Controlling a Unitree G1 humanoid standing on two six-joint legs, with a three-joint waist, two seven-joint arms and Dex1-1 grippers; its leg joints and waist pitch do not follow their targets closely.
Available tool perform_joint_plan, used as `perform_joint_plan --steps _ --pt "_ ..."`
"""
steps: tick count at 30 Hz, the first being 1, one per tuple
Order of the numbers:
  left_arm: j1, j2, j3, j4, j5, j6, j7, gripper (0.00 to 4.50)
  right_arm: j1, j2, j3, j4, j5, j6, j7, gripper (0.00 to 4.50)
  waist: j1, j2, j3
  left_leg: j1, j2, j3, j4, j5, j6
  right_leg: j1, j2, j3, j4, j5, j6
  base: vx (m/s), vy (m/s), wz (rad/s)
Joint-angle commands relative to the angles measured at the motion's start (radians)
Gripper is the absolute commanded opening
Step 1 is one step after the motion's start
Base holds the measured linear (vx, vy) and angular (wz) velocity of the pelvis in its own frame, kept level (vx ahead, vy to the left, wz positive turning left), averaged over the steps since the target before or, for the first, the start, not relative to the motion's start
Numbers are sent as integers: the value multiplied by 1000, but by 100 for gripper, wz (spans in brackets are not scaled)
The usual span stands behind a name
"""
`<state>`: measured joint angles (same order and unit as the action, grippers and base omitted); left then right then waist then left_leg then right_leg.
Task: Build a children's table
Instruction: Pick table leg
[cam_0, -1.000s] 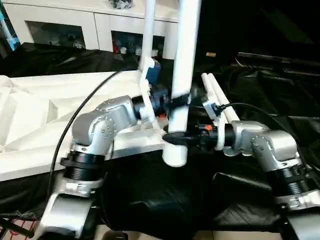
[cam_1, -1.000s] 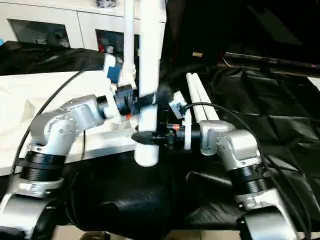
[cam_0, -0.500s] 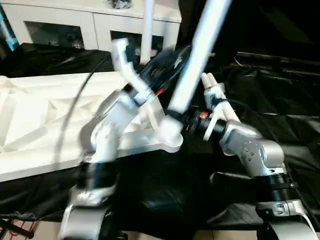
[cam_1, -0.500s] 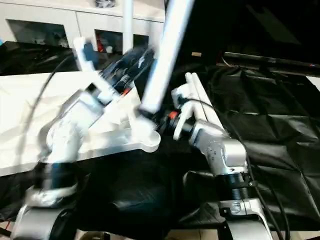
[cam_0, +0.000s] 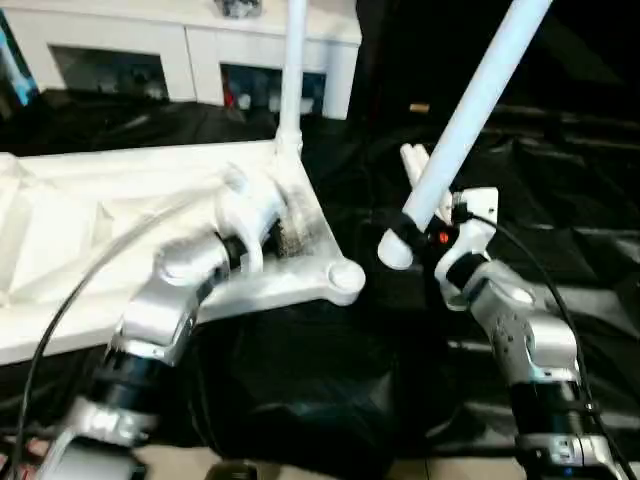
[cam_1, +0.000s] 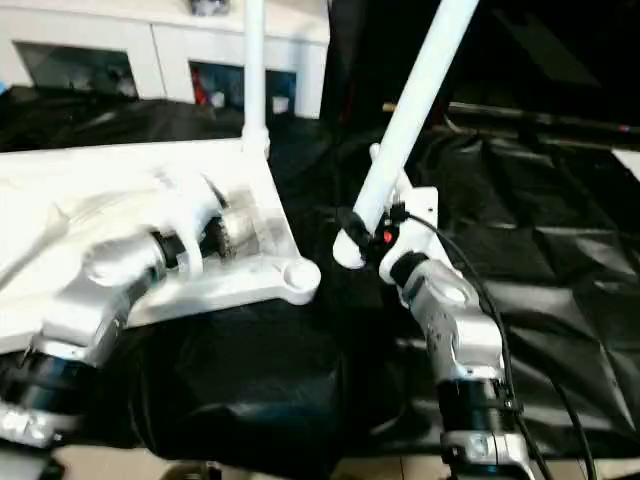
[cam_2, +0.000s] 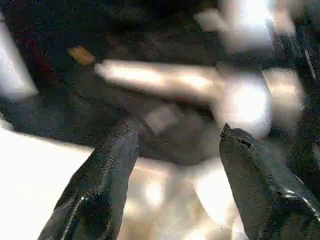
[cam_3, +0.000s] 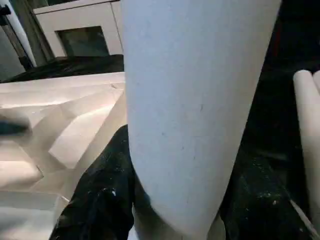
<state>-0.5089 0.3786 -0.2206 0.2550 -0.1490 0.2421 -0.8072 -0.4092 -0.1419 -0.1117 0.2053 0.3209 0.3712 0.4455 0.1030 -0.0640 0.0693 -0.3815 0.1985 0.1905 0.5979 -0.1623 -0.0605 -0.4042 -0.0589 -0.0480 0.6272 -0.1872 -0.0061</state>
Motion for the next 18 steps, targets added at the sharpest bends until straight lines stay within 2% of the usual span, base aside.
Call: perform_joint_plan --steps 1,2,3,6,7,8,10,12,18 --pt "-27 16 -41 27 10 28 -88 307 -1 -18 -17 1 7 -14 0 187 -4 25 -77 30 29 -18 -78 -252 -75 37 -73 45 -76 -207 -134 0 0 0" --pt "-36 26 -53 46 16 32 -117 307 -2 -20 -19 -2 5 -15 -2 187 -7 30 -76 32 30 -18 -78 -257 -78 36 -73 45 -79 -198 -144 0 0 0" --pt "-41 31 -60 59 25 33 -126 307 -2 -22 -19 -4 4 -14 -2 187 -7 29 -77 32 30 -18 -77 -260 -78 38 -74 45 -77 -196 -149 0 0 0" --pt "-50 39 -73 95 49 17 -142 270 0 -23 -18 -8 -2 -20 -4 187 -10 28 -77 30 30 -18 -77 -258 -73 40 -75 46 -76 -186 -163 0 0 0" --pt "-60 44 -84 139 68 1 -162 257 1 -24 -17 -5 -6 -26 -5 187 -10 51 -77 31 30 -21 -75 -258 -76 39 -76 47 -73 -174 -170 0 0 0" --pt "-61 44 -84 140 69 1 -163 257 1 -24 -17 -5 -6 -26 -5 187 -15 40 -76 30 30 -18 -76 -265 -74 39 -73 46 -79 -176 -168 0 0 0" --pt "-86 51 -100 207 77 -4 -185 231 6 -24 -10 -7 -7 -30 -3 187 -16 35 -78 28 26 -18 -74 -257 -66 45 -73 46 -76 -176 -174 0 0 0" --pt "-93 51 -103 223 83 7 -181 225 8 -25 -4 -8 -9 -31 0 187 -14 40 -79 28 27 -17 -72 -248 -59 45 -76 48 -75 -178 -178 0 0 0" --pt "-88 69 -91 218 77 68 -211 176 8 -27 4 -7 -10 -33 5 187 -14 43 -78 28 31 -17 -73 -241 -49 44 -77 47 -76 -192 -192 0 0 0"
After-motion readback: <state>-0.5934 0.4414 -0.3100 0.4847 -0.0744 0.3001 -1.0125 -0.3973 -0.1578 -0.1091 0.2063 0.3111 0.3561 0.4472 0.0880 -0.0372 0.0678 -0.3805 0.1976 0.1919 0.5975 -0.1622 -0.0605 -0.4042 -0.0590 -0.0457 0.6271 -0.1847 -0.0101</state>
